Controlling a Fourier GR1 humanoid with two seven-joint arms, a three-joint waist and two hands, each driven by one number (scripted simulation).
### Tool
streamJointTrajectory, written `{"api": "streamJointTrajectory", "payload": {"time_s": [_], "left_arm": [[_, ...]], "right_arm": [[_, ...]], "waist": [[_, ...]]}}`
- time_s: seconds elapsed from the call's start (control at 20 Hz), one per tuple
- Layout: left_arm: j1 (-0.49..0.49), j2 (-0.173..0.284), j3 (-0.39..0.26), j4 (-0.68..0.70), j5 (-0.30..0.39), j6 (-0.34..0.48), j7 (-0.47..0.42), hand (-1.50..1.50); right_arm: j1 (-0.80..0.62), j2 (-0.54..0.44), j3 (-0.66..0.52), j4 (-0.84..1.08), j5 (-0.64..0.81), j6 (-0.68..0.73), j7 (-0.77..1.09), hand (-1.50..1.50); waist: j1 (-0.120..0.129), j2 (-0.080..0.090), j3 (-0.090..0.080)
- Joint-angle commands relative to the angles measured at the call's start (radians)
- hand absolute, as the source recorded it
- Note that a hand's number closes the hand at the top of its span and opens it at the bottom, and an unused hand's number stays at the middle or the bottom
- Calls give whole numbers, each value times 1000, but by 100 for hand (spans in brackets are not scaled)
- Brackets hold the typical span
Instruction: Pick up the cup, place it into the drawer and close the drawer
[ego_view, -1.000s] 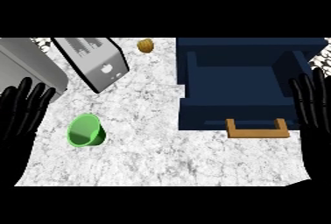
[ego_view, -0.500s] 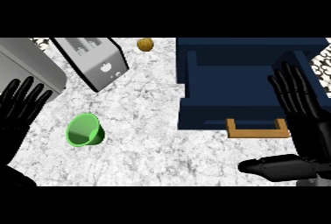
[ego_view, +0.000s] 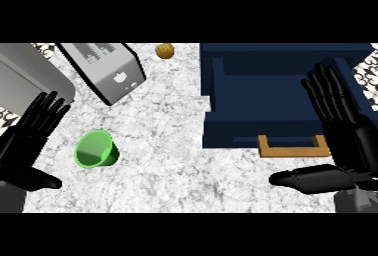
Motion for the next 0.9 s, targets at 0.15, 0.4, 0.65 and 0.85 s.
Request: {"api": "streamJointTrajectory", "payload": {"time_s": [0.15,0.4,0.65,0.85], "left_arm": [[-42,28,19,316,-189,-58,-233,-150],[-118,11,3,508,-275,-26,-341,-150],[-149,38,-14,788,-409,-13,-609,-150],[-304,23,-24,952,-457,65,-652,-150]], "right_arm": [[-72,-14,-40,34,-15,13,13,-150],[-78,-23,-66,31,-28,27,43,-150],[-86,-18,-62,29,-26,30,28,-150],[-89,4,-40,40,6,17,28,-150]], "waist": [[-4,3,-1],[-2,0,0],[-14,4,-2],[-15,4,-2]]}}
